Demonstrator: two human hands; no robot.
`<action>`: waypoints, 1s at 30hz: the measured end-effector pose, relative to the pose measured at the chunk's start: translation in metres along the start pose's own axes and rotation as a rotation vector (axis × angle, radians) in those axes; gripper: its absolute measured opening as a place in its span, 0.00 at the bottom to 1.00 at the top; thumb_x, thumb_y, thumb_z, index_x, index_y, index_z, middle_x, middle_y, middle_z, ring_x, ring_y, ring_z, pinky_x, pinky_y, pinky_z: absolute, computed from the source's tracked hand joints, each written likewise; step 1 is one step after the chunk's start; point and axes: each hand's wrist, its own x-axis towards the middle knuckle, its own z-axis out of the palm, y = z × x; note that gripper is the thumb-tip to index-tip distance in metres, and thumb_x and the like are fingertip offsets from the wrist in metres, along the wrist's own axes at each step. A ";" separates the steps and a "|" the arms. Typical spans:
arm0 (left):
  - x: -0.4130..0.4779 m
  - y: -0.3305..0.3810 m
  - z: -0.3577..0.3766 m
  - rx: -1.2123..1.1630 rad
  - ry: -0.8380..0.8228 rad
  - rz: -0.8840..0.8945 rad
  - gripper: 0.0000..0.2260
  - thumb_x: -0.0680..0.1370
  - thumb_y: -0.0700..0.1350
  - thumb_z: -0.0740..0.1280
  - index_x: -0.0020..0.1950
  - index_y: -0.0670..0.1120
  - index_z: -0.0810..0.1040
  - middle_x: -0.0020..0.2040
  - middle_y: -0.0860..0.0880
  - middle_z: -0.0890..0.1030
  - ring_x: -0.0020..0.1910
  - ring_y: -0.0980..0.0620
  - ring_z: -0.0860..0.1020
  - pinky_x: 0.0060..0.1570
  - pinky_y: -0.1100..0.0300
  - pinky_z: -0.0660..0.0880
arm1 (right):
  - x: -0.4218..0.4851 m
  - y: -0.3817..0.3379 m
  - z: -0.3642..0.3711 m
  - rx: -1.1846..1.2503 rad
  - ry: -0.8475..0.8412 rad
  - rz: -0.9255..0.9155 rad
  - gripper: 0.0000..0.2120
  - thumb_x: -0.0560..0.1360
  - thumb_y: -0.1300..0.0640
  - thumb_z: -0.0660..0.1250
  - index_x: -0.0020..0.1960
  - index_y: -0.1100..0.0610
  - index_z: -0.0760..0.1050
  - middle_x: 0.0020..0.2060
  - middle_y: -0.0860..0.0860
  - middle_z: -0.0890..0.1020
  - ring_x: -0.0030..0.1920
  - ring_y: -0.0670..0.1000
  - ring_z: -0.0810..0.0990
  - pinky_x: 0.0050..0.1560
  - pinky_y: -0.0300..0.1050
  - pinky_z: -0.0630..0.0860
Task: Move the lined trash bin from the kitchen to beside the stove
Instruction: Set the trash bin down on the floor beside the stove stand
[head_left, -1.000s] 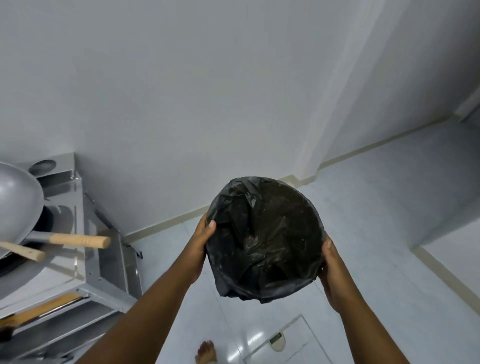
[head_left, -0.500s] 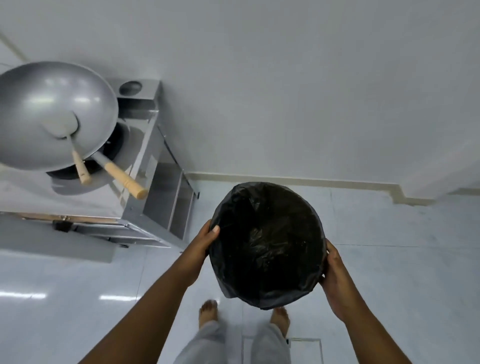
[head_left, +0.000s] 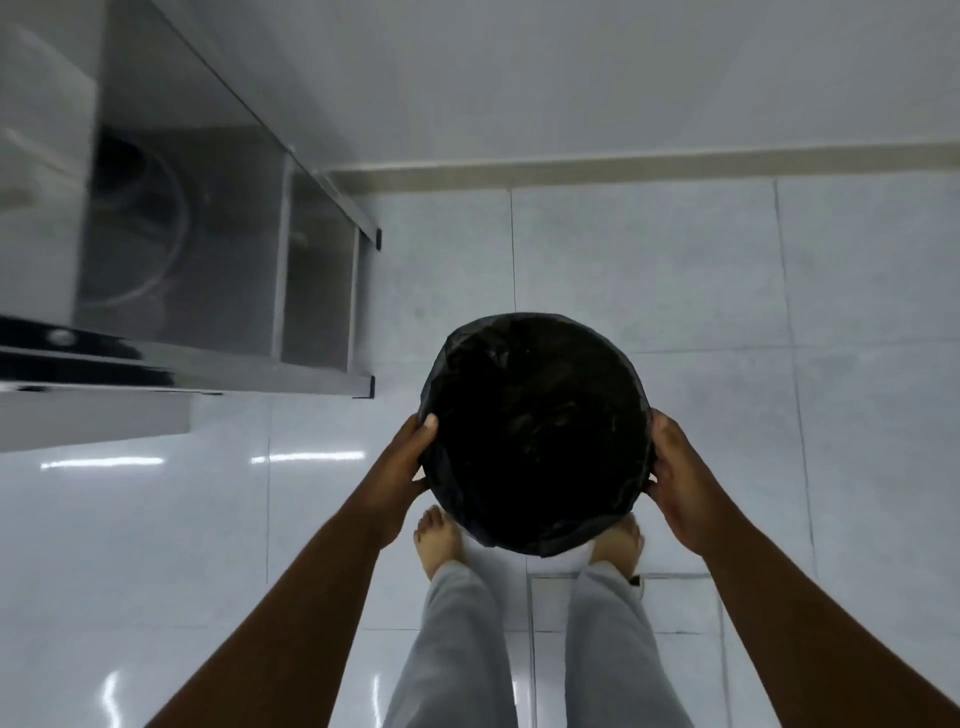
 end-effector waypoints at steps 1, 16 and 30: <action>0.017 -0.009 -0.003 -0.009 -0.003 -0.015 0.29 0.68 0.71 0.63 0.67 0.65 0.69 0.68 0.61 0.74 0.71 0.53 0.69 0.66 0.51 0.70 | 0.016 0.014 0.000 -0.003 -0.007 0.016 0.31 0.73 0.31 0.58 0.72 0.44 0.69 0.68 0.46 0.76 0.70 0.51 0.73 0.69 0.61 0.71; 0.133 -0.073 -0.024 -0.105 0.061 -0.160 0.31 0.78 0.65 0.56 0.80 0.54 0.61 0.79 0.50 0.65 0.78 0.43 0.64 0.73 0.45 0.64 | 0.119 0.086 -0.006 0.023 -0.032 0.100 0.46 0.62 0.22 0.65 0.74 0.44 0.65 0.73 0.49 0.72 0.72 0.56 0.71 0.69 0.67 0.69; 0.104 -0.119 -0.021 -0.528 0.347 -0.338 0.38 0.77 0.68 0.58 0.81 0.47 0.57 0.76 0.44 0.67 0.72 0.41 0.70 0.70 0.44 0.66 | 0.097 0.118 0.003 0.124 0.221 0.234 0.49 0.64 0.26 0.64 0.76 0.52 0.62 0.73 0.56 0.72 0.67 0.60 0.74 0.58 0.57 0.76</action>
